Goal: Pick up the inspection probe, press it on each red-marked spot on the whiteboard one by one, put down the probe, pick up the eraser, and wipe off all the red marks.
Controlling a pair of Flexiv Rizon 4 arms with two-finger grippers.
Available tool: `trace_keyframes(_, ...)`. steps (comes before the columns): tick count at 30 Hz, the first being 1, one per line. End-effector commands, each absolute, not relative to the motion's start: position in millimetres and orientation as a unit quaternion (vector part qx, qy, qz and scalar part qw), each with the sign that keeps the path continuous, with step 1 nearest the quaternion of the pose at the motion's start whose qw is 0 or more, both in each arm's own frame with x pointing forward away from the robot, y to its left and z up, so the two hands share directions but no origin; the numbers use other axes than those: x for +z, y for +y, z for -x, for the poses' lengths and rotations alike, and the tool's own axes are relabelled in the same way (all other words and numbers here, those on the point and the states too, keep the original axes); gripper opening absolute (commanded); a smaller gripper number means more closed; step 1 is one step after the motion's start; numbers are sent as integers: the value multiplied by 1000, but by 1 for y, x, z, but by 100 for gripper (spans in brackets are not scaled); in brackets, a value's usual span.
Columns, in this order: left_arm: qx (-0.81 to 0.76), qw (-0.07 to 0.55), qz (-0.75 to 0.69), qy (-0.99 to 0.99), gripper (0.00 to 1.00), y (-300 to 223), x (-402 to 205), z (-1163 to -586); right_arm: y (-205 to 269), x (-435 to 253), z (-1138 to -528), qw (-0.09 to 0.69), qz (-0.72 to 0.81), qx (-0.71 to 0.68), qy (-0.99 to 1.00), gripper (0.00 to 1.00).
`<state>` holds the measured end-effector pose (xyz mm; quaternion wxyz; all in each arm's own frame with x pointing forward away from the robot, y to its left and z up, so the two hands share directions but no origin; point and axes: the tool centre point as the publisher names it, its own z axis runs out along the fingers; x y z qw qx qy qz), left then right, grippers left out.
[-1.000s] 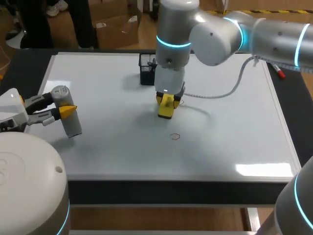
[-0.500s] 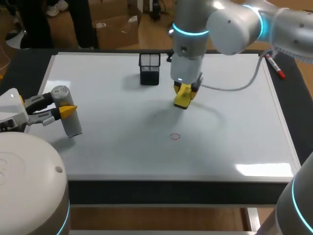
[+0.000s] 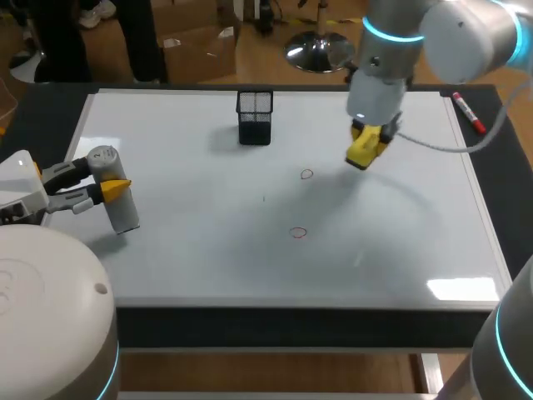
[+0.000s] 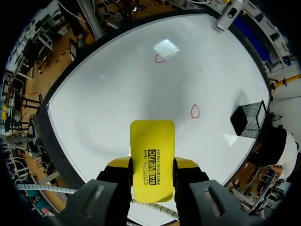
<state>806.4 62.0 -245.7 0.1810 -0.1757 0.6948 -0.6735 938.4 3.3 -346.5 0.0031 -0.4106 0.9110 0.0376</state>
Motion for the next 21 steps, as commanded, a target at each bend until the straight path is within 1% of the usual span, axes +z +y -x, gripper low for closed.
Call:
trace_keyframes(1,-674,181,175,695,0,62,-244,-806,-34,-342,-927,17,401,51,915,0)
trace_keyframes(11,-674,181,175,695,0,62,-244,-806,-79,-354,-929,5,373,63,926,0)
trace_keyframes(21,-674,181,175,695,0,62,-244,-806,-89,-357,-935,-6,372,58,926,0)
